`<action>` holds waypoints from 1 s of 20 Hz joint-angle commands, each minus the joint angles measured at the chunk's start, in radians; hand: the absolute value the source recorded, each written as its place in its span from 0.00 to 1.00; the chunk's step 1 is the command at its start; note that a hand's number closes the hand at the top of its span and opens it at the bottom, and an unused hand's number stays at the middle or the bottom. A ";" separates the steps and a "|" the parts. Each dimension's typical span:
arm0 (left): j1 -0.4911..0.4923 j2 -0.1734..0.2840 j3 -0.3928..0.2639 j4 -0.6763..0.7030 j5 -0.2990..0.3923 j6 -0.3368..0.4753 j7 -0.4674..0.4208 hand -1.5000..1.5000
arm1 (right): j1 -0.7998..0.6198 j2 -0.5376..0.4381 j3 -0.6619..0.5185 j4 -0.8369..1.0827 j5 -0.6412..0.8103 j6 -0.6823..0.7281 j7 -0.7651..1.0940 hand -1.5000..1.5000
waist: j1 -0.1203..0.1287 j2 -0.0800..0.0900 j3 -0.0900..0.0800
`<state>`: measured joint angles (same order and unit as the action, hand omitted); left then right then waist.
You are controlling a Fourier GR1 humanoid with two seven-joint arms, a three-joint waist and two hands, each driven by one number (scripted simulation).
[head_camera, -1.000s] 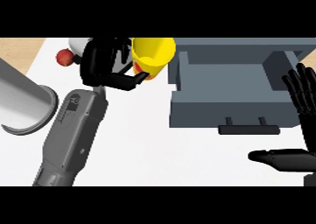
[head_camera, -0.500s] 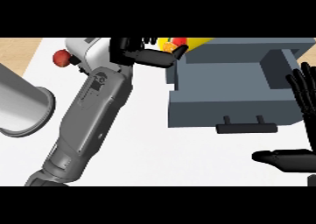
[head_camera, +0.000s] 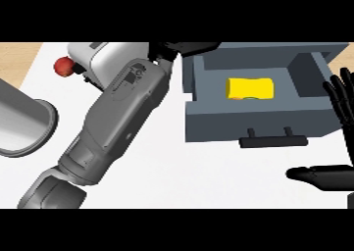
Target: Pick up the cup, place it into the drawer and close the drawer
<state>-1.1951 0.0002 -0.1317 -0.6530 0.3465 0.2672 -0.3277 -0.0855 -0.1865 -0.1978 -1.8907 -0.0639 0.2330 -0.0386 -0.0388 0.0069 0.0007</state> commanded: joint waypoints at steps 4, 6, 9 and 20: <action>-0.064 0.000 -0.157 0.125 0.147 0.081 -0.030 1.00 | 0.047 0.023 0.020 -0.028 0.004 0.008 -0.031 0.00 | -0.024 0.002 0.000; -0.069 0.000 -0.160 0.179 0.150 0.034 -0.074 1.00 | -0.049 -0.004 -0.004 0.019 -0.005 -0.005 0.014 0.00 | -0.015 0.006 0.000; -0.078 0.000 -0.228 0.197 0.184 0.084 -0.047 1.00 | -0.015 -0.022 -0.022 0.048 -0.018 0.036 -0.052 0.00 | -0.018 0.005 0.001; -0.059 0.000 -0.479 0.243 0.222 0.145 0.049 0.00 | -0.045 -0.003 0.019 0.008 -0.001 0.013 0.014 0.00 | -0.052 0.011 0.000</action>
<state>-1.2605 0.0000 -0.5418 -0.4262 0.5565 0.3935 -0.3074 -0.1188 -0.1828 -0.1782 -1.8701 -0.0559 0.2441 -0.0551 -0.0851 0.0177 0.0014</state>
